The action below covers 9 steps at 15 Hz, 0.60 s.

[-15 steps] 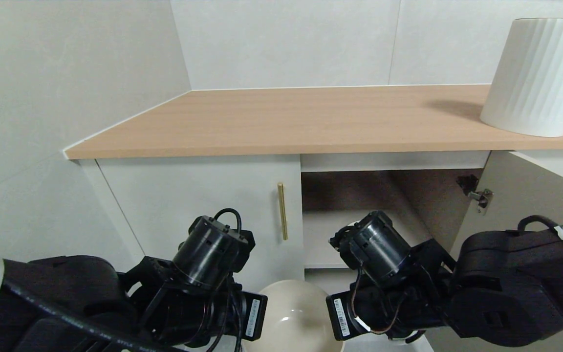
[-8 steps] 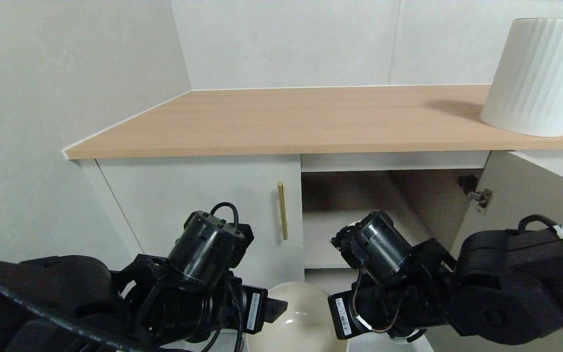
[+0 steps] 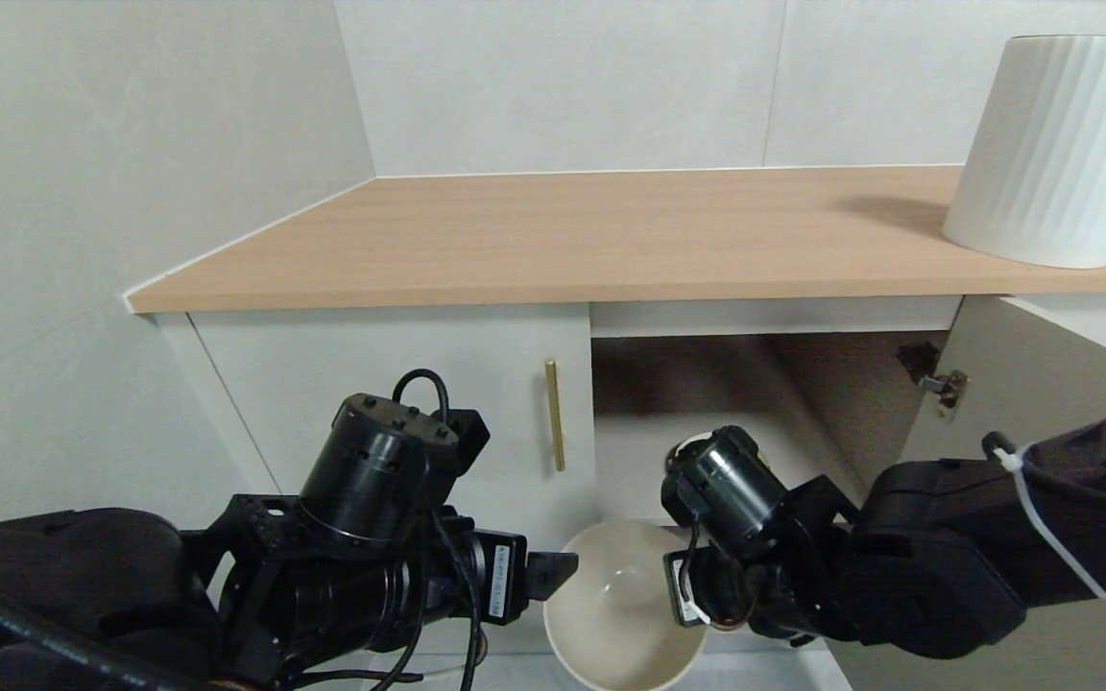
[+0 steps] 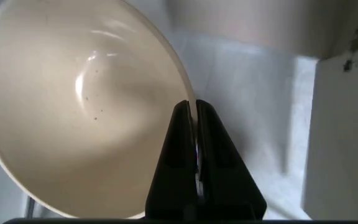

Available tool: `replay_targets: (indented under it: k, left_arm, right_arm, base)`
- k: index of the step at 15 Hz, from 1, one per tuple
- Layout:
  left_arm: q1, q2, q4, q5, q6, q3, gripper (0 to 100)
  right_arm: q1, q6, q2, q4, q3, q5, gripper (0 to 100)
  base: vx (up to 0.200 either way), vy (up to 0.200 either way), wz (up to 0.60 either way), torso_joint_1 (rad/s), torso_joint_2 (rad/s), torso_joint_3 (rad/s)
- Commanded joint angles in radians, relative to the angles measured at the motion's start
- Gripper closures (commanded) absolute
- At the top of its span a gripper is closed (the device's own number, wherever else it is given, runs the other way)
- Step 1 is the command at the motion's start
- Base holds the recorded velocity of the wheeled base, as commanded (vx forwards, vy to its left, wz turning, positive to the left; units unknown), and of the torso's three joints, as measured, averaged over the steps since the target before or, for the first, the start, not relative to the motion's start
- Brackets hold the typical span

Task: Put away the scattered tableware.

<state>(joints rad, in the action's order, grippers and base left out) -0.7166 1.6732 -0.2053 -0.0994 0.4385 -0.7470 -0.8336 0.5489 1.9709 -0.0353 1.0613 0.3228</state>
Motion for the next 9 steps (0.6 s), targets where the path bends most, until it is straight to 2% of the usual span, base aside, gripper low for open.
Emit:
replay_targets:
  k: [1, 6, 9]
  left_arm:
    - [0.000, -0.006, 0.001, 0.000, 0.000, 0.002, 0]
    - [0.000, -0.007, 0.001, 0.000, 0.000, 0.002, 0]
    - [0.000, -0.003, 0.001, 0.000, 0.000, 0.002, 0]
  right_arm:
    - [0.060, 0.022, 0.062, 0.051, 0.000, 0.006, 100]
    - [0.278, 0.063, 0.138, 0.235, 0.055, 0.006, 100]
    - [0.332, 0.141, 0.197, 0.250, 0.123, 0.013, 100]
  base:
    - [0.000, 0.000, 0.00, 0.000, 0.00, 0.000]
    - [0.000, 0.000, 0.00, 0.000, 0.00, 0.000]
    - [0.000, 0.000, 0.00, 0.000, 0.00, 0.000]
